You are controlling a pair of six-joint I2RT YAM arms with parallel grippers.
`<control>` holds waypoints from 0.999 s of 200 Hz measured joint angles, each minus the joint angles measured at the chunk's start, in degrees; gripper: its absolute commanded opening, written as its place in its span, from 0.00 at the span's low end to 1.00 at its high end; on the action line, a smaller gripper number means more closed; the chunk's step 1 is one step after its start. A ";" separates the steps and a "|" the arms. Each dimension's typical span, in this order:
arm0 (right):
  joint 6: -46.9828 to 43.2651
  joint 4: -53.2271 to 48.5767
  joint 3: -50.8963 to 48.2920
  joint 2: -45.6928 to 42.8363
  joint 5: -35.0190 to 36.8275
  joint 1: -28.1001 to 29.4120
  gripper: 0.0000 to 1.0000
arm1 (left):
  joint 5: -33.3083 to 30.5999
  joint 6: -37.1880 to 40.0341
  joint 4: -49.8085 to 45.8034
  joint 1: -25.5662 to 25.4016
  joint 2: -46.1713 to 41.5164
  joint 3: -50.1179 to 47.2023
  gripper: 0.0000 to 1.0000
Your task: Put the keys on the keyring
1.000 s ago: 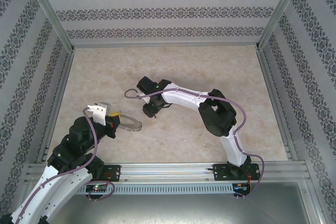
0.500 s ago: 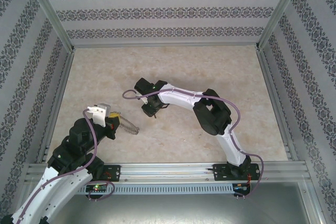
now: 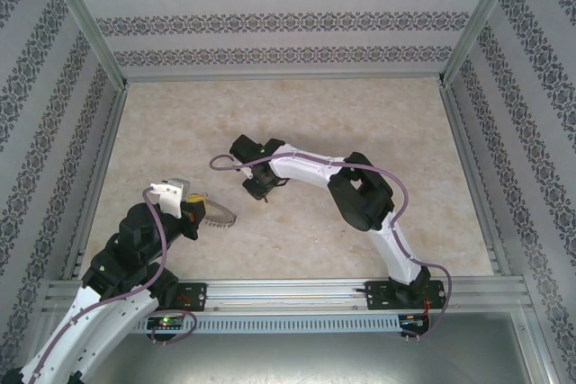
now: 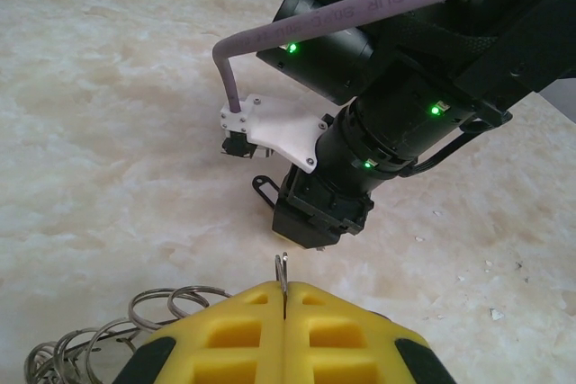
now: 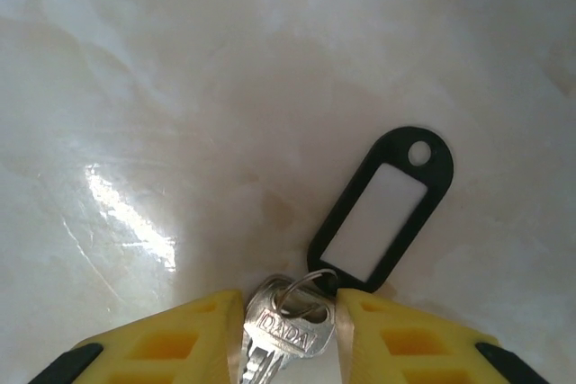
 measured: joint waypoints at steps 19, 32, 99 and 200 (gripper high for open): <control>0.26 0.24 0.26 0.20 0.28 0.00 0.29 | 0.02 0.00 0.00 0.00 -0.02 -0.02 0.00; 0.57 0.39 0.26 0.22 0.39 -0.02 0.27 | 0.04 0.00 0.02 0.00 -0.11 -0.11 0.00; 1.55 1.31 0.09 0.22 1.01 -0.07 0.11 | 0.04 0.00 0.02 0.00 -0.50 -0.15 0.00; 2.14 9.99 -15.10 -11.19 -0.55 -2.80 0.00 | 0.87 0.83 0.09 0.00 0.94 -0.15 0.00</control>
